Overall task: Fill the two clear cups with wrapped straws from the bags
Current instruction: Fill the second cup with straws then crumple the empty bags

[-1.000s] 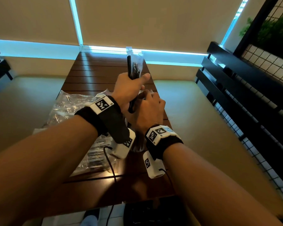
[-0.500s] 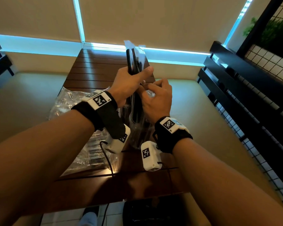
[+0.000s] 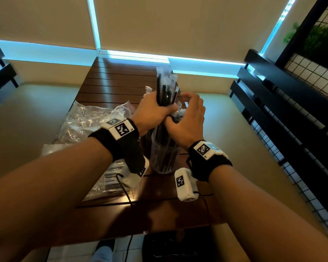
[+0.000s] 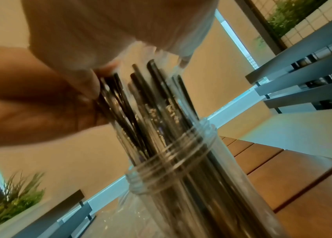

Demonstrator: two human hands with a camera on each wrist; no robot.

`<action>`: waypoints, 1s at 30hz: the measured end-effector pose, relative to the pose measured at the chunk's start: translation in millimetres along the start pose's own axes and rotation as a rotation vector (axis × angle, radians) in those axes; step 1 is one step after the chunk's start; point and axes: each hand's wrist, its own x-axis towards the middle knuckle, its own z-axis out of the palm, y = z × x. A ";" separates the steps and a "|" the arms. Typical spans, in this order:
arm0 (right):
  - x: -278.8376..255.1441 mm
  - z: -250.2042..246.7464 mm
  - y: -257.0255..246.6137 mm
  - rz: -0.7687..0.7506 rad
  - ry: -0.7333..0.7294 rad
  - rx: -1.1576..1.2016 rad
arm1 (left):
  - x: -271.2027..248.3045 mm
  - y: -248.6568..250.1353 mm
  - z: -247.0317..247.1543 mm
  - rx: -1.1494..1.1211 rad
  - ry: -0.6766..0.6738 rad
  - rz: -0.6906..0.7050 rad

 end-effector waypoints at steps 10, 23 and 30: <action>34.4 -6.4 -34.2 -0.297 -0.212 -0.174 | -21.4 -44.7 12.7 0.261 -0.061 -0.014; 12.4 7.4 -1.8 -0.214 -0.264 -0.412 | -26.8 -47.5 -7.2 0.843 -0.166 0.090; 10.6 6.4 -5.9 -0.143 -0.339 -0.591 | -20.2 -24.9 -19.9 1.047 -0.430 -0.051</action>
